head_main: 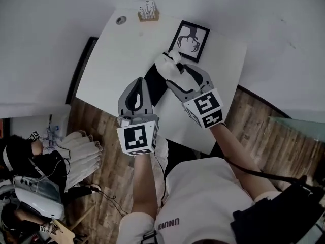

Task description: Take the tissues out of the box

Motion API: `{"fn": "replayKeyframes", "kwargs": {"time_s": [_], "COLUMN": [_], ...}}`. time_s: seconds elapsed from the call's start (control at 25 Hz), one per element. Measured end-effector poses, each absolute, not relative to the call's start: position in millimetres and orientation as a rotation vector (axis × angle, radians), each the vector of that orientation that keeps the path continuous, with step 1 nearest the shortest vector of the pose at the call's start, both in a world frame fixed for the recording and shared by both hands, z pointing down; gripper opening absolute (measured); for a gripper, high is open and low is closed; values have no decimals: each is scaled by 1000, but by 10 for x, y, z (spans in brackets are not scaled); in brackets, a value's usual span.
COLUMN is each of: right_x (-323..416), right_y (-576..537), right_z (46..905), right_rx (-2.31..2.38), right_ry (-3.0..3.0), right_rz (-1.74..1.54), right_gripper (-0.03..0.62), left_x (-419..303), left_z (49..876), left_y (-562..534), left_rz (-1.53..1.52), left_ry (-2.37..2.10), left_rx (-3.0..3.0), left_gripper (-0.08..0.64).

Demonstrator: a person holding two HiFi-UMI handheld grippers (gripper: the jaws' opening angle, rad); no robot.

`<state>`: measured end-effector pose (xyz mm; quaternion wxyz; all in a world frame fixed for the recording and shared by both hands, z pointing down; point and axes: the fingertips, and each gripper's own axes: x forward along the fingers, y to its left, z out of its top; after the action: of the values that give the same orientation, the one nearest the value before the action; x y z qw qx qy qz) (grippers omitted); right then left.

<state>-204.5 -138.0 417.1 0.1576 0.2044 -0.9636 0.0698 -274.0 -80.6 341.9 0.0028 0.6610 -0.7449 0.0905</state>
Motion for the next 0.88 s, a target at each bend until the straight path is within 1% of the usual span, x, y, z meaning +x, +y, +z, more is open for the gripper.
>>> {"fn": "replayKeyframes", "kwargs": {"time_s": [0.44, 0.88], "right_x": [-2227, -2415], "right_y": [-1520, -1580], "right_z": [4383, 4630], "right_rx": [821, 834], "right_ry": [-2623, -2537], "right_rz": [244, 225], "right_gripper": [313, 322], "left_x": [-2886, -2990], "left_z": [3545, 3678], "left_y": [-1195, -1354], "left_rz": [294, 289], "left_ry": [-2048, -1942], "left_rx": [2325, 2376], "left_gripper": [12, 12]}}
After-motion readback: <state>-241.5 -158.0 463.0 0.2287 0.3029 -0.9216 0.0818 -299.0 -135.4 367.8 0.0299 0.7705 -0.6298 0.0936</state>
